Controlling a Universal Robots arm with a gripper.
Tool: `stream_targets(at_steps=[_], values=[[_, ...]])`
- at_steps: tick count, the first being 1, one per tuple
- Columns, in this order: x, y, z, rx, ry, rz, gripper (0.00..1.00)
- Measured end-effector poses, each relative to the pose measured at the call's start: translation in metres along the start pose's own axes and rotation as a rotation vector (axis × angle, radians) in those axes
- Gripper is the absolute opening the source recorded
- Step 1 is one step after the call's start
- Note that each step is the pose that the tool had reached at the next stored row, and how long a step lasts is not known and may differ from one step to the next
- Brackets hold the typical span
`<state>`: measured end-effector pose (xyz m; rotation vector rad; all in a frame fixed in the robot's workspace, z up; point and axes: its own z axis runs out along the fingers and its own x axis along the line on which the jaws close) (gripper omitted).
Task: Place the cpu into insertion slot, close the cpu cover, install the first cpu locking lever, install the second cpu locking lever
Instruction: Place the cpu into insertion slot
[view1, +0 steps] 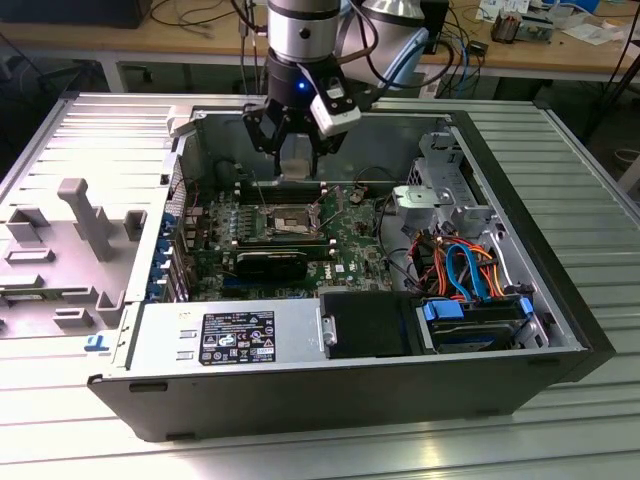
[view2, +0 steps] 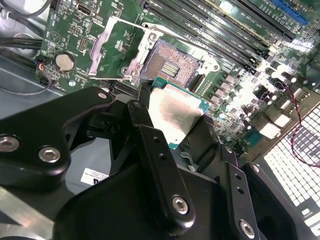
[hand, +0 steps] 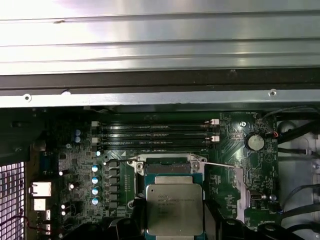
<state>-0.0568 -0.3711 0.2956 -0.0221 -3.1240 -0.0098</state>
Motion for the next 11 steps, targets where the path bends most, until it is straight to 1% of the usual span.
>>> stream_targets(at_steps=[5, 11], values=[[0.0005, 0.0000, 0.0043, 0.0000, 0.0000, 0.000, 0.55], [0.0005, -0.0002, 0.0125, 0.0009, 0.0000, 0.000, 0.55]])
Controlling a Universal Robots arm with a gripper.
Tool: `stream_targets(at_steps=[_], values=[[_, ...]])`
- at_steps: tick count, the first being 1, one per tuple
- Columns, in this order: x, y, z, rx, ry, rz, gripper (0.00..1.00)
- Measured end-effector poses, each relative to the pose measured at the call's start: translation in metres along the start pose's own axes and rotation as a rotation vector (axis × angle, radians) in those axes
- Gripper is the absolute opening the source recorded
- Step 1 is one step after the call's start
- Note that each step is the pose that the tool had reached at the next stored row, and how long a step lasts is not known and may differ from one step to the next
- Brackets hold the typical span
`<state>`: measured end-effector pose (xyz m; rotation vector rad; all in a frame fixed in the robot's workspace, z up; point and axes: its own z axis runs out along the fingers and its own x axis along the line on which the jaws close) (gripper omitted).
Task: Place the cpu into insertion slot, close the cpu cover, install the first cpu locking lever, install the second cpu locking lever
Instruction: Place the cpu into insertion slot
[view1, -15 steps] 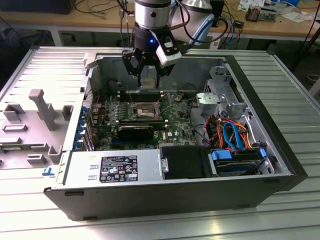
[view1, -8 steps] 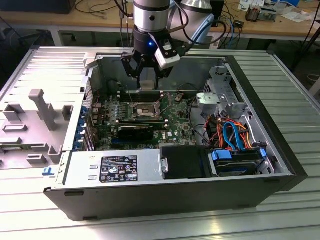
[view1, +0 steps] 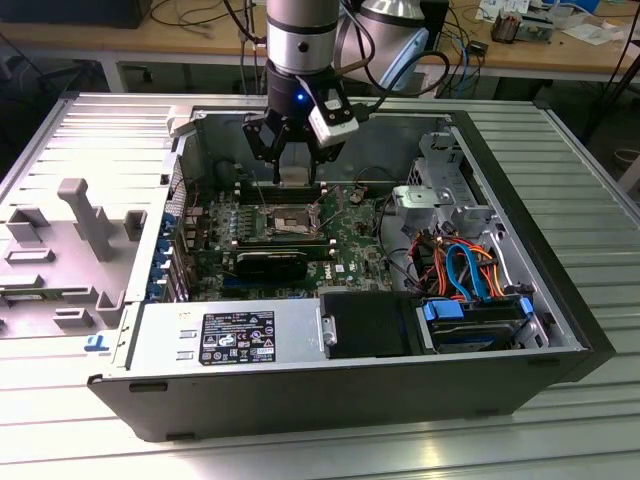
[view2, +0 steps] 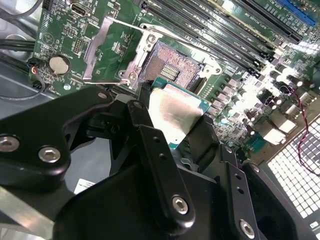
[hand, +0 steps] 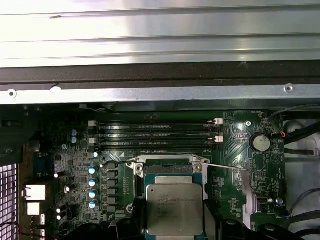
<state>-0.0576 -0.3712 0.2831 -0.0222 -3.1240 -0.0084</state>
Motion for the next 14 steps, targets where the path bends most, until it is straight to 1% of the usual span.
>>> stream_targets(at_steps=[9, 14], values=[[0.0000, 0.0000, 0.0004, 0.0004, -0.0001, 0.001, 0.55], [0.0000, -0.0005, 0.0004, -0.0002, -0.0002, 0.026, 0.55]])
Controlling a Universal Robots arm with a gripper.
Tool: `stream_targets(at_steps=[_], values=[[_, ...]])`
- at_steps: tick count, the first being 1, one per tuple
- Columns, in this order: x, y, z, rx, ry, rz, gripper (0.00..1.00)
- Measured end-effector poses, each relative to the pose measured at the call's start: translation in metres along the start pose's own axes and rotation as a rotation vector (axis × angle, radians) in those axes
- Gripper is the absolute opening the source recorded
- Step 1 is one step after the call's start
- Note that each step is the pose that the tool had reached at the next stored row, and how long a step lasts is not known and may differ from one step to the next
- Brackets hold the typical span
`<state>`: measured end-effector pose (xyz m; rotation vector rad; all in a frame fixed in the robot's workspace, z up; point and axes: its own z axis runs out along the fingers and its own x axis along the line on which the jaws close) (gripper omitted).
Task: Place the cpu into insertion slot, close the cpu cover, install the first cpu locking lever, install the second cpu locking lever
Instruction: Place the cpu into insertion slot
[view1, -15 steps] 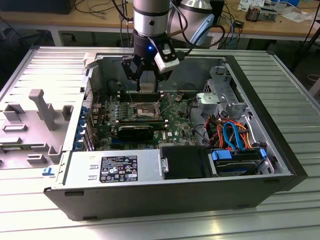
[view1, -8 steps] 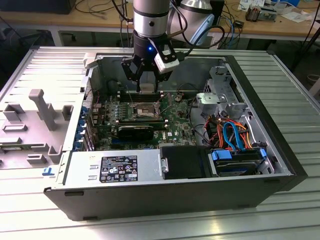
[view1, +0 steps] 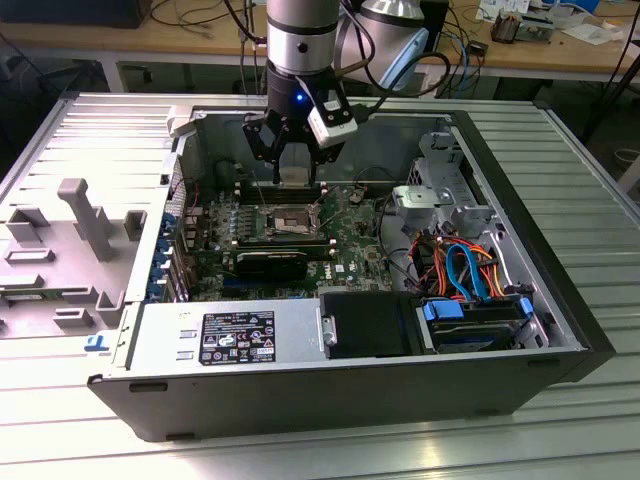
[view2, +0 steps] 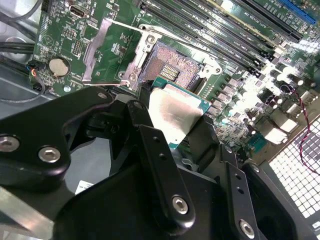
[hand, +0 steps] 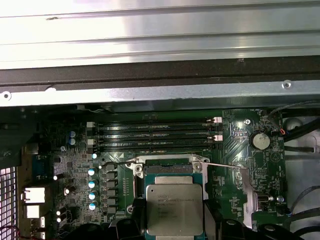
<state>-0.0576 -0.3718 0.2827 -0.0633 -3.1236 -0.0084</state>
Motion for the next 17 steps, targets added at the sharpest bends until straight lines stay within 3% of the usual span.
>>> stream_targets(at_steps=[17], values=[[0.0000, -0.0002, 0.0002, -0.0016, -0.0004, 0.096, 0.55]])
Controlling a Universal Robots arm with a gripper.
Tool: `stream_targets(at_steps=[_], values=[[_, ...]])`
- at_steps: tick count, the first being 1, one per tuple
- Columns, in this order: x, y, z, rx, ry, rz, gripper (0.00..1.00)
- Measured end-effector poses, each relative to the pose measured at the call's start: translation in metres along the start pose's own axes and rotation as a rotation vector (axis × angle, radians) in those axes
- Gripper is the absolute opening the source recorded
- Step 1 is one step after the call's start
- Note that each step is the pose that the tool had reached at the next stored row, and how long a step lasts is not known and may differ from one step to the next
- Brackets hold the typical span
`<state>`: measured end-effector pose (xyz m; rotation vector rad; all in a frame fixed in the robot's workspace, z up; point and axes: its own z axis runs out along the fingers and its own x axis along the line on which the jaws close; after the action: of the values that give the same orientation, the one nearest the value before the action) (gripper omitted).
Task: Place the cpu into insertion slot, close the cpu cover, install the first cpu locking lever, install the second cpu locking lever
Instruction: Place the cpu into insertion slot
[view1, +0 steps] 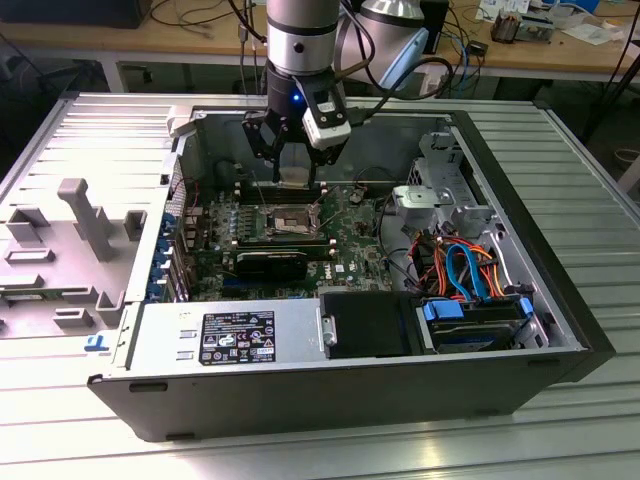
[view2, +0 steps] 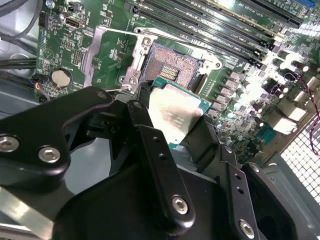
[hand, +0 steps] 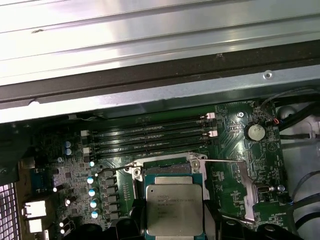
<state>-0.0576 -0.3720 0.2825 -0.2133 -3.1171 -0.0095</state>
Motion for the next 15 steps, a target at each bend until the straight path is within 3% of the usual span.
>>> stream_targets(at_steps=[15], values=[[0.0000, 0.0000, 0.0003, -0.0016, -0.0004, 0.087, 0.55]])
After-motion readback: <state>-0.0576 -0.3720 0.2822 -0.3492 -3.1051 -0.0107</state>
